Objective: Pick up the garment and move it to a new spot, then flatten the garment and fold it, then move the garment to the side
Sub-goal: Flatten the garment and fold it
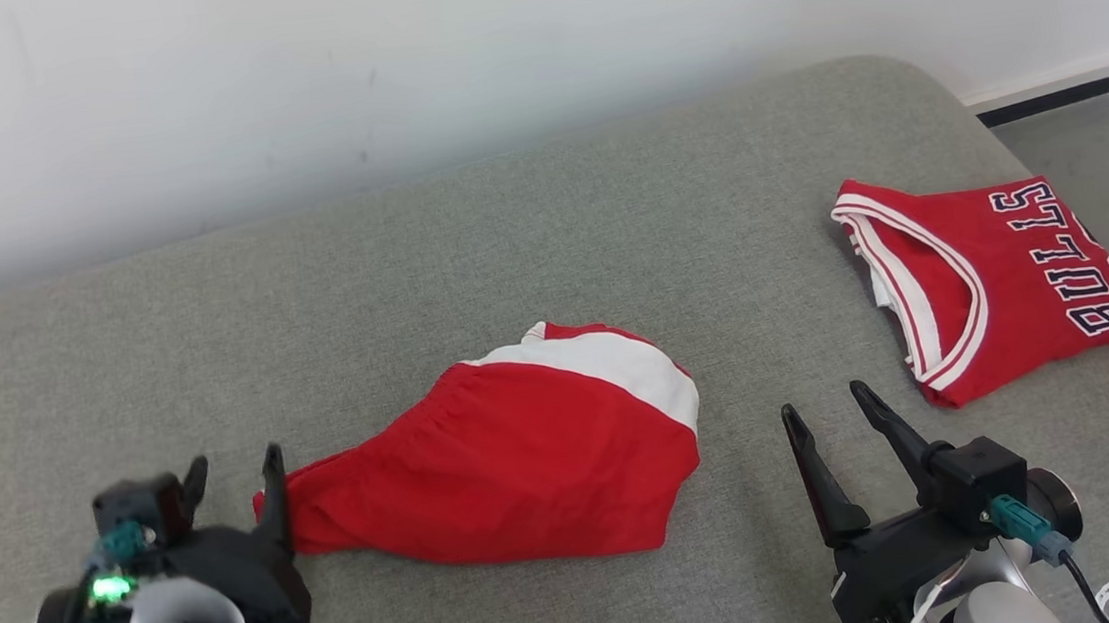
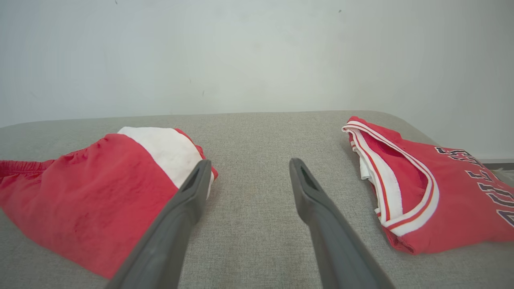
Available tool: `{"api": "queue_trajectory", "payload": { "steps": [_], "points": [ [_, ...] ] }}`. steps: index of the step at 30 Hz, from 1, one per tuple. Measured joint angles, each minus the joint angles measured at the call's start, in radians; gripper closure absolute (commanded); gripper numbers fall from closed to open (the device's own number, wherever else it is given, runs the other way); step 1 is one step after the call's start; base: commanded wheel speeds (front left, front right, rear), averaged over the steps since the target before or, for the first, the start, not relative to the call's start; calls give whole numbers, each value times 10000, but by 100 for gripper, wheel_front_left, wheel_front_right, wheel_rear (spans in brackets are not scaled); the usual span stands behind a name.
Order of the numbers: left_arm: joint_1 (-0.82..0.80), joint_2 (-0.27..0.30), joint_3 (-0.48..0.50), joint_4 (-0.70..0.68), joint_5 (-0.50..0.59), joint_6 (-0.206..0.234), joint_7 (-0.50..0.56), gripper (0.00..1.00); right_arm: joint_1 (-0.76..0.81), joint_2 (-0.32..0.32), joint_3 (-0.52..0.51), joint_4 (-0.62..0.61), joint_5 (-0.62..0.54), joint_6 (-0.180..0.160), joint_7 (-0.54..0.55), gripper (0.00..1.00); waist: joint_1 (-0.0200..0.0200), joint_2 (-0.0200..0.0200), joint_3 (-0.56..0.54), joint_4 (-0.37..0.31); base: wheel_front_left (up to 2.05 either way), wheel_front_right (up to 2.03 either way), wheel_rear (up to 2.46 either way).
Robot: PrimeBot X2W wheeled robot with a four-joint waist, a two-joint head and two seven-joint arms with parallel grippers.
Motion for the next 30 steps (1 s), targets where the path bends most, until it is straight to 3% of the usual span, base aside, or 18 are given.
{"api": "queue_trajectory", "payload": {
  "steps": [3,10,19,30],
  "points": [
    [-287,159,-50,-629,-29,-31,652,0,82,-4,-8,-12,15,0,-4,0,-1,-1,-69,-74,0,0,0],
    [-911,-178,-761,-968,-771,-849,3885,0,175,27,128,-33,56,0,0,0,0,0,-54,-449,0,0,0],
    [-1607,-290,-840,-554,-1099,-876,4757,0,-19,46,194,-44,100,0,-17,0,1,0,251,-1203,0,0,0],
    [-2415,31,-982,92,-1195,-928,5929,0,-222,113,201,46,119,0,-140,0,2,0,805,-1866,0,0,0]
  ]
}}
